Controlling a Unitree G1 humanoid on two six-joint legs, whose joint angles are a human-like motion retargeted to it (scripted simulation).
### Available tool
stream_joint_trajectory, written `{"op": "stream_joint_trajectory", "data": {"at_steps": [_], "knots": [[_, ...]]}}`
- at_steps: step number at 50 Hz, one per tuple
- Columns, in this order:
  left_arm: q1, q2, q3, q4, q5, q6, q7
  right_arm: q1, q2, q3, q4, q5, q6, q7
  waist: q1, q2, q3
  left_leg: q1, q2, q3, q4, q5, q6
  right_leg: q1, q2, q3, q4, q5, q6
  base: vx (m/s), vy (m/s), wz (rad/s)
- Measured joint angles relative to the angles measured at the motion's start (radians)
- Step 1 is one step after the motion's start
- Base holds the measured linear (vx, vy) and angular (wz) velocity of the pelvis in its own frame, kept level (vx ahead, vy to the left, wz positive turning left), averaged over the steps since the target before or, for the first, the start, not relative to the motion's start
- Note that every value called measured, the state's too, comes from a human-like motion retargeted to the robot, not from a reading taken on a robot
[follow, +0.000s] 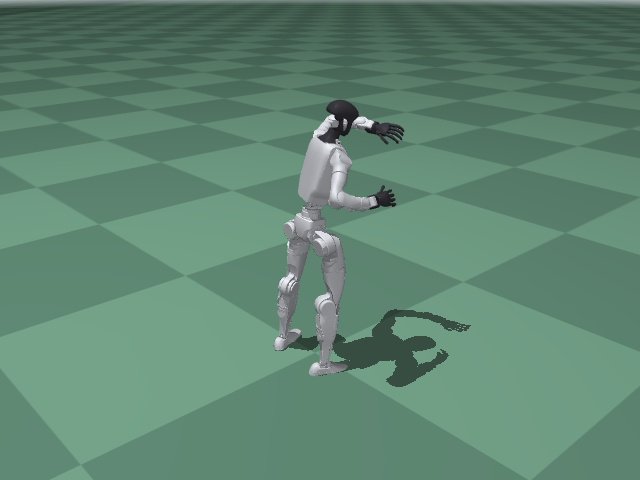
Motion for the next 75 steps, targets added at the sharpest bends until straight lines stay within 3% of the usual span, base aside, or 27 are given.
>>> {"op": "stream_joint_trajectory", "data": {"at_steps": [6, 11, 12, 14, 16, 17, 18, 20, 26, 33, 40, 45, 52, 57, 62, 68, 70, 72, 75], "knots": [[0.076, 0.069, 0.000, -0.363, -0.042, -0.030, 0.065, -0.011, 0.034, 0.029, -0.007, -0.013, 0.002, -0.004, 0.045, -0.029, -0.007, 0.005, -0.009, 0.001, 0.014, -0.014, 0.006, 0.007, -0.012, 0.008, 0.007, -0.007, 0.000, 0.00, 0.00, 0.00], [0.244, 0.206, 0.046, -0.457, -0.068, -0.046, 0.061, -0.001, 0.079, 0.024, -0.009, -0.020, -0.004, 0.002, 0.089, -0.054, -0.007, 0.010, -0.011, 0.009, 0.028, -0.025, 0.009, 0.011, -0.017, 0.018, 0.012, -0.012, 0.000, 0.00, 0.00, 0.00], [0.311, 0.226, 0.082, -0.455, -0.144, -0.060, 0.031, 0.003, 0.090, 0.020, -0.009, -0.014, -0.003, 0.005, 0.100, -0.059, -0.006, 0.012, -0.012, 0.010, 0.030, -0.027, 0.010, 0.013, -0.018, 0.020, 0.013, -0.013, 0.000, 0.00, 0.00, 0.00], [0.526, 0.231, 0.224, -0.438, -0.507, -0.109, -0.109, 0.013, 0.112, 0.009, -0.008, 0.010, 0.013, 0.011, 0.127, -0.068, 0.000, 0.016, -0.013, 0.012, 0.034, -0.030, 0.014, 0.017, -0.020, 0.023, 0.013, -0.013, 0.000, 0.00, 0.00, 0.00], [0.656, 0.246, 0.324, -0.374, -0.627, -0.100, -0.177, 0.034, 0.115, -0.006, -0.010, 0.012, 0.018, 0.013, 0.146, -0.066, -0.003, 0.016, -0.012, 0.014, 0.035, -0.031, 0.015, 0.018, -0.017, 0.024, 0.010, -0.011, 0.000, 0.00, 0.00, 0.00], [0.685, 0.269, 0.353, -0.323, -0.534, -0.087, -0.164, 0.043, 0.109, -0.011, -0.010, 0.007, 0.013, 0.016, 0.148, -0.060, -0.005, 0.015, -0.010, 0.015, 0.035, -0.030, 0.013, 0.017, -0.015, 0.024, 0.009, -0.011, 0.000, 0.00, 0.00, 0.00], [0.674, 0.319, 0.360, -0.245, -0.209, -0.064, -0.084, 0.049, 0.087, -0.017, -0.010, -0.007, -0.006, 0.020, 0.141, -0.045, -0.008, 0.013, -0.005, 0.016, 0.033, -0.027, 0.009, 0.014, -0.009, 0.023, 0.008, -0.012, 0.000, 0.00, 0.00, 0.00], [0.684, 0.350, 0.359, -0.124, -0.039, -0.038, -0.061, 0.059, 0.078, -0.019, -0.008, -0.017, -0.014, 0.027, 0.140, -0.038, -0.013, 0.011, -0.001, 0.018, 0.031, -0.024, 0.006, 0.012, -0.004, 0.023, 0.005, -0.011, 0.000, 0.00, 0.00, 0.00], [0.648, 0.320, 0.318, 0.279, 0.000, -0.018, -0.142, 0.031, 0.038, -0.011, -0.008, -0.018, -0.021, 0.030, 0.101, -0.016, -0.013, 0.010, 0.004, 0.018, 0.020, -0.015, 0.007, 0.007, 0.003, 0.020, 0.005, -0.011, 0.000, 0.00, 0.00, 0.00], [0.465, 0.230, 0.153, 0.741, 0.048, 0.033, -0.108, -0.030, -0.002, 0.011, -0.006, -0.028, -0.037, -0.009, 0.018, -0.002, -0.004, 0.014, 0.007, 0.032, 0.008, -0.007, 0.009, -0.001, 0.011, 0.031, 0.000, -0.007, 0.000, 0.00, 0.00, 0.00], [0.265, 0.106, 0.000, 0.955, 0.008, 0.039, -0.080, -0.054, -0.022, 0.012, 0.007, -0.040, -0.041, -0.034, -0.046, -0.001, 0.007, 0.018, 0.014, 0.053, 0.001, -0.003, 0.005, -0.006, 0.024, 0.046, -0.016, 0.006, 0.000, -0.01, -0.01, -0.11], [0.170, 0.041, 0.000, 0.817, 0.041, 0.024, -0.067, -0.029, -0.038, -0.011, 0.015, -0.031, -0.031, -0.025, -0.071, 0.010, 0.005, 0.015, 0.016, 0.056, -0.002, -0.002, 0.001, -0.009, 0.028, 0.045, -0.023, 0.011, 0.000, 0.00, 0.00, 0.00], [0.049, -0.002, 0.000, 0.327, 0.040, -0.005, -0.048, 0.007, -0.010, -0.035, 0.015, -0.011, -0.013, -0.002, -0.058, -0.002, -0.003, 0.010, 0.015, 0.047, -0.004, -0.005, -0.001, -0.010, 0.025, 0.036, -0.020, 0.012, 0.000, 0.00, 0.00, 0.00], [0.045, 0.001, 0.000, -0.027, 0.001, -0.027, -0.003, 0.009, 0.021, -0.019, 0.010, -0.009, -0.004, -0.001, -0.024, -0.023, -0.010, 0.010, 0.012, 0.041, 0.001, -0.012, 0.001, -0.008, 0.020, 0.034, -0.015, 0.008, 0.000, 0.00, 0.00, 0.00], [0.129, 0.062, 0.000, -0.227, -0.007, -0.045, 0.074, 0.009, 0.059, -0.002, 0.005, -0.007, -0.013, -0.027, 0.035, -0.052, -0.012, 0.012, 0.008, 0.040, 0.011, -0.021, 0.005, -0.004, 0.012, 0.039, -0.007, 0.003, 0.000, 0.00, 0.00, 0.00], [0.320, 0.212, 0.007, -0.162, 0.041, -0.053, 0.101, 0.012, 0.085, 0.014, -0.003, -0.001, -0.039, -0.040, 0.113, -0.085, -0.002, 0.013, 0.006, 0.044, 0.028, -0.029, 0.011, -0.002, 0.008, 0.047, 0.001, -0.002, 0.000, 0.00, 0.00, 0.00], [0.568, 0.189, 0.185, -0.102, -0.550, -0.152, -0.148, -0.001, 0.099, 0.024, 0.001, 0.045, -0.018, -0.013, 0.143, -0.100, 0.014, 0.020, 0.002, 0.042, 0.033, -0.033, 0.019, 0.005, 0.003, 0.049, 0.003, -0.002, 0.000, 0.00, 0.00, 0.00], [0.552, 0.271, 0.164, 0.042, 0.046, -0.065, 0.014, 0.010, 0.056, 0.020, -0.008, 0.000, -0.046, -0.016, 0.137, -0.078, 0.009, 0.012, 0.010, 0.045, 0.033, -0.029, 0.013, -0.002, 0.012, 0.048, 0.001, -0.002, 0.000, 0.00, 0.00, 0.00], [0.590, 0.293, 0.170, 0.223, 0.049, -0.052, -0.029, 0.015, 0.054, 0.022, -0.013, -0.006, -0.046, -0.002, 0.145, -0.081, 0.010, 0.010, 0.013, 0.048, 0.032, -0.026, 0.014, -0.006, 0.017, 0.050, -0.002, 0.002, 0.000, 0.00, 0.00, 0.00]]}}
